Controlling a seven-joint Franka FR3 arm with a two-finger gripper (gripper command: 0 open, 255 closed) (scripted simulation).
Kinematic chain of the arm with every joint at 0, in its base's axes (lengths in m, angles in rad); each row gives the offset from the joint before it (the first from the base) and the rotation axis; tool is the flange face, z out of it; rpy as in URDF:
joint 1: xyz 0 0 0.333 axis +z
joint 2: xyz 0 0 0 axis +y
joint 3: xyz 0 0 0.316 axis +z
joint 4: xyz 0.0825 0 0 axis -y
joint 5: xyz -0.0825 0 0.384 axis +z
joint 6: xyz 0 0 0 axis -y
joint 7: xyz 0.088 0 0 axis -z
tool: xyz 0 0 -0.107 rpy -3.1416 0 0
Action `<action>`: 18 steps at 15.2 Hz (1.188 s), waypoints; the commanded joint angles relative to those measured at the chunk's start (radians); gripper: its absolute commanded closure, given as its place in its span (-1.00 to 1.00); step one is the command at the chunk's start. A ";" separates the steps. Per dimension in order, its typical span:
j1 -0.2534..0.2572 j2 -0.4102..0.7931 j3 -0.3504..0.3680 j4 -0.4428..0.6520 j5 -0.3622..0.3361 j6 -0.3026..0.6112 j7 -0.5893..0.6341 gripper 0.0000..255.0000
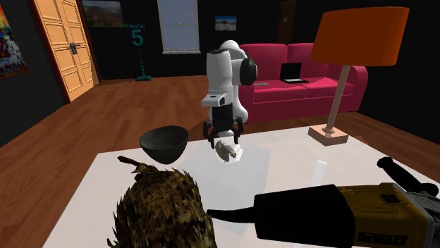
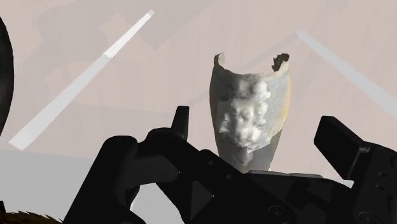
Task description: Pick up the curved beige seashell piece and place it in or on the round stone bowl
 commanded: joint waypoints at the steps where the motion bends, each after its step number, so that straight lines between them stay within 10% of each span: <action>1: 0.001 0.007 0.002 -0.026 0.002 0.033 -0.003 -1.00; 9: 0.001 0.007 0.002 -0.026 0.002 0.033 -0.003 -1.00; 10: 0.001 0.007 0.002 -0.026 0.002 0.033 -0.003 1.00; 18: 0.001 0.007 0.002 -0.026 0.002 0.033 -0.003 1.00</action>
